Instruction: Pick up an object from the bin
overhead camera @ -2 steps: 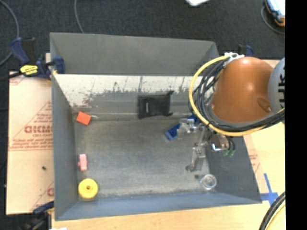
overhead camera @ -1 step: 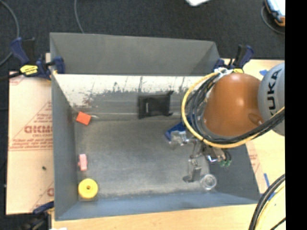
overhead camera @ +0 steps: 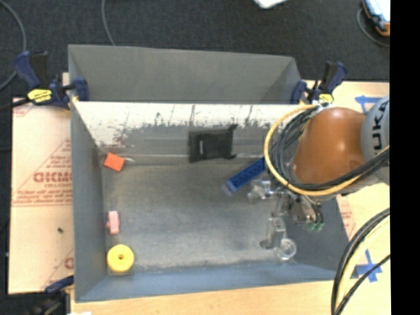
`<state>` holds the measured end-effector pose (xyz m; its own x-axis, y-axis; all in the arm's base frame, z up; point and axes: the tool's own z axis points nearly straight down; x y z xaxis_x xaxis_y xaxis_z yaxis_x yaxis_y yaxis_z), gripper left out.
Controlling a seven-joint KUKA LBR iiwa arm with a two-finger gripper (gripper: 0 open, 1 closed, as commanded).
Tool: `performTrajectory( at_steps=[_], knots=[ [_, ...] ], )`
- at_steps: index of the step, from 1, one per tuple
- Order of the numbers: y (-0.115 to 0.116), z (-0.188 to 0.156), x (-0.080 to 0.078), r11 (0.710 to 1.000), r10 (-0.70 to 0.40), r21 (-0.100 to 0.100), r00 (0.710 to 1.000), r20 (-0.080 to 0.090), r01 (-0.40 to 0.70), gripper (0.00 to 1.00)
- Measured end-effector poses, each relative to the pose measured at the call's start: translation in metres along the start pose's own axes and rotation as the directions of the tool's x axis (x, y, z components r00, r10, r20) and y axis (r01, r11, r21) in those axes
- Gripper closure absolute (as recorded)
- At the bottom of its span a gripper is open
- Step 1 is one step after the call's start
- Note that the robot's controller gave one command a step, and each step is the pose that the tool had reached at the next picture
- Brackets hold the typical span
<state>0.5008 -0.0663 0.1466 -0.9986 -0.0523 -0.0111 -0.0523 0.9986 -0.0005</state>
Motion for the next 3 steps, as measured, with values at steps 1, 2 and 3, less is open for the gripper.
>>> performTrajectory(
  at_steps=[1, 2, 3],
  knots=[
    [-0.029, 0.016, -0.008, 0.992, -0.126, 0.001, 0.992, -0.001, 0.126, 0.00],
    [-0.028, 0.035, -0.017, 0.994, 0.108, 0.000, 0.994, 0.001, -0.108, 0.00],
    [-0.007, 0.032, -0.064, 0.999, 0.047, 0.002, 0.999, 0.003, -0.047, 0.00]
  ],
)
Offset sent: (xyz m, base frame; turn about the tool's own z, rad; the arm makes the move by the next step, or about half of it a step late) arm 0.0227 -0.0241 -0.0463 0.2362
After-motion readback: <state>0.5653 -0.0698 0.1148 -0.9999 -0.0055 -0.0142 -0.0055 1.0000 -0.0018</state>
